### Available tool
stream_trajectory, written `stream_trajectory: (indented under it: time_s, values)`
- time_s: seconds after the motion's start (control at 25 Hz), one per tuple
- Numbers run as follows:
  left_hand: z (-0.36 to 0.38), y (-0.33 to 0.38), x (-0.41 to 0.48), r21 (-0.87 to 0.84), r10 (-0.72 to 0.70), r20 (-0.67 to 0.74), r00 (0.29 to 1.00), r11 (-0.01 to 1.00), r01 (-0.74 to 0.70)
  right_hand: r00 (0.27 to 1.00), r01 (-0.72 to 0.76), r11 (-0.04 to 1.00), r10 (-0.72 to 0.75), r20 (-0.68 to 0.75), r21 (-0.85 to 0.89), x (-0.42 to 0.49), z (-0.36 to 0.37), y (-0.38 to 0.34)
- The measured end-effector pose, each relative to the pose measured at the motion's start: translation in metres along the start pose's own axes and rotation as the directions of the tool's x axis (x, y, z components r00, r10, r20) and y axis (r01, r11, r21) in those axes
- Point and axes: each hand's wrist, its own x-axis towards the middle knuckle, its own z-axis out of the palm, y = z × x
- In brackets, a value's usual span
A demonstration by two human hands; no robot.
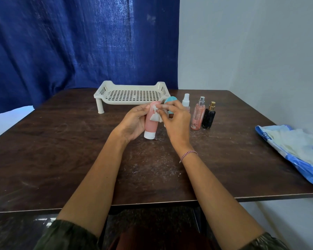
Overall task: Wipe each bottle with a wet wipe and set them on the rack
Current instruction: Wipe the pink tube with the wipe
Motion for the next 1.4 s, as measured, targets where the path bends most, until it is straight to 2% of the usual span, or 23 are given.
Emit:
stream_trajectory:
  time_s: [0.12,0.28,0.44,0.6,0.72,0.88,1.08,1.28,1.4]
  values:
    - [-0.002,0.001,0.001,-0.011,0.018,-0.009,1.0,1.0,-0.018,0.993,0.104,0.995,-0.103,0.062,-0.009,-0.004,0.002,-0.004]
    - [-0.002,0.0,0.001,-0.008,0.017,-0.016,1.0,1.0,-0.017,0.984,0.145,0.989,-0.141,0.108,-0.028,-0.006,0.002,-0.006]
    - [-0.002,-0.001,0.002,0.026,0.008,0.037,0.999,1.0,-0.009,0.995,0.096,0.995,-0.096,0.022,-0.001,-0.004,-0.001,-0.008]
    - [0.001,-0.003,0.0,0.103,-0.011,0.092,0.996,0.995,0.001,0.992,-0.074,0.995,0.08,-0.099,0.063,0.004,-0.006,-0.002]
    - [0.001,-0.004,0.0,0.114,-0.016,0.082,0.997,0.993,0.006,0.99,-0.101,0.993,0.106,-0.096,0.059,0.005,-0.006,-0.001]
    - [0.001,-0.002,0.0,0.101,0.018,0.08,0.997,0.995,-0.026,1.0,0.002,0.997,0.001,-0.031,0.078,0.001,-0.004,-0.005]
    - [-0.001,-0.003,0.002,0.089,0.039,0.033,0.999,0.995,-0.042,0.988,0.15,0.989,-0.149,0.047,-0.013,-0.004,-0.002,-0.009]
    - [0.001,-0.003,0.001,0.193,0.04,0.021,0.999,0.98,-0.044,0.997,0.07,0.997,-0.069,-0.027,0.032,0.001,-0.004,-0.005]
    - [0.002,-0.003,0.0,0.173,0.06,-0.037,0.998,0.984,-0.053,0.998,-0.003,0.998,0.007,-0.062,0.069,0.004,-0.004,-0.002]
